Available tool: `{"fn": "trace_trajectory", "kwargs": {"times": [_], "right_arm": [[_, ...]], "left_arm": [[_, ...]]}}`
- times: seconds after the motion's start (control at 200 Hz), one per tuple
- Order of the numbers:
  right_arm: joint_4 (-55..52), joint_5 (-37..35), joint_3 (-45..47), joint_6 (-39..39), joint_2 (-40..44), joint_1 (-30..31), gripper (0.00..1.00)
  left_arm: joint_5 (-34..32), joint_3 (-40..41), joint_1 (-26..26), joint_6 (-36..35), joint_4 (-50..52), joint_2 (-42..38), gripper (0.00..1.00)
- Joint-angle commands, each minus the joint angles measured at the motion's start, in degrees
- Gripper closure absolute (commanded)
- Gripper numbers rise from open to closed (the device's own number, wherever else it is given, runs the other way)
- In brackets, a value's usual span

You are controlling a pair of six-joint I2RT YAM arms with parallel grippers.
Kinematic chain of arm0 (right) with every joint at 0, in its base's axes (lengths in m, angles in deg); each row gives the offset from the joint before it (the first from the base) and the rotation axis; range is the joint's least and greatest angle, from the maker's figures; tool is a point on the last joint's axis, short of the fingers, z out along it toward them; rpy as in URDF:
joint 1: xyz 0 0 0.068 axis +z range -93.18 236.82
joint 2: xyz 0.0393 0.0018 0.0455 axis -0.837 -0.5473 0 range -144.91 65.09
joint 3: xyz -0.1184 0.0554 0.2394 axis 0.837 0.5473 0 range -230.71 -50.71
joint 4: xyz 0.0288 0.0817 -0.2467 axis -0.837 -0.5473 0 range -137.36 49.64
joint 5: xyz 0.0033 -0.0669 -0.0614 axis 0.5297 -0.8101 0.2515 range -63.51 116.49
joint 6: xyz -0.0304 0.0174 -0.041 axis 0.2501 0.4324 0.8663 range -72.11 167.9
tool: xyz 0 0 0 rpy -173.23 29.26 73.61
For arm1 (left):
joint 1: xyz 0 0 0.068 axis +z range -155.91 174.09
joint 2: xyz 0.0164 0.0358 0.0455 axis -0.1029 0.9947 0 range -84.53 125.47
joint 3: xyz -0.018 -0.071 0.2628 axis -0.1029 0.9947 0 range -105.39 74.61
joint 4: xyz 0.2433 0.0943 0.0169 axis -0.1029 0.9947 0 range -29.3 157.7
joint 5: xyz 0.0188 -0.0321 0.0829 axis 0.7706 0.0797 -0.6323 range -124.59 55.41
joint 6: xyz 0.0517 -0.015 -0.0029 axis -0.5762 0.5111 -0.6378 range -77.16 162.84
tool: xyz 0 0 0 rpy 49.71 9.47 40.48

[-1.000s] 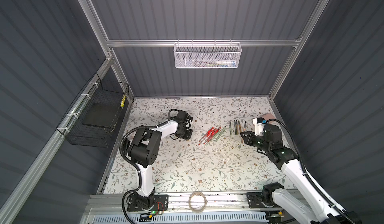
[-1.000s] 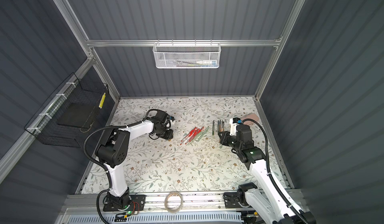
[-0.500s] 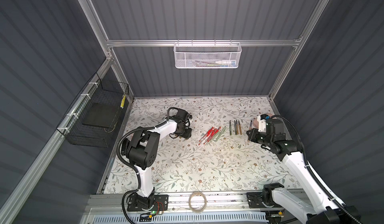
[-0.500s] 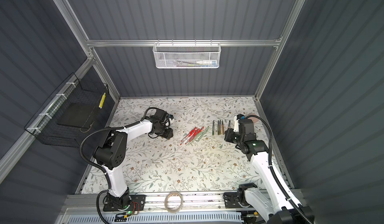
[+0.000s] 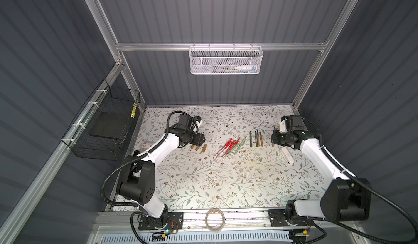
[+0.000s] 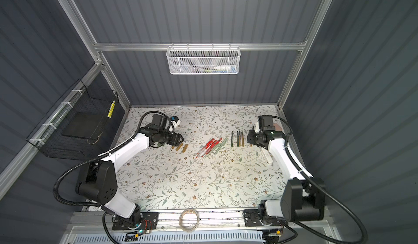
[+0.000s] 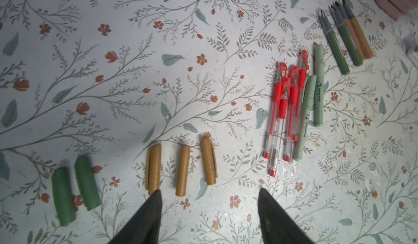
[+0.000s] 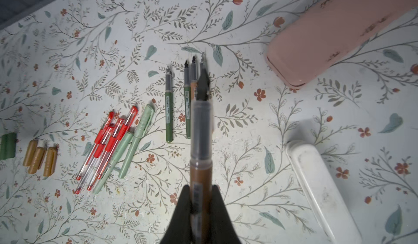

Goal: Remove pen caps from pens
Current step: Place the pen at the middle-right of the table.

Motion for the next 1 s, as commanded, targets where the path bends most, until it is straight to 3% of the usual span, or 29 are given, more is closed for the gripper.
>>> {"fn": "trace_trajectory", "kwargs": {"times": [0.0,0.34,0.615,0.991], "right_arm": [[-1.70,-2.46,-3.76,2.98,-5.47,-0.72,1.00],[-1.78,-2.46,-14.66,5.13,-24.24,-1.82,1.00],[-4.36,-2.33,-22.73,6.91,-33.55,-1.91,0.98],[-4.36,-1.44,-24.19,7.08,-38.24,-1.82,0.92]], "left_arm": [[3.90,1.78,4.16,1.28,-1.40,-2.26,0.25],[8.24,1.64,10.51,1.22,-0.87,-4.93,0.09],[9.39,1.84,13.28,2.39,-1.07,-5.94,0.07],[10.06,1.63,14.60,2.88,-1.29,-5.98,0.07]]}}
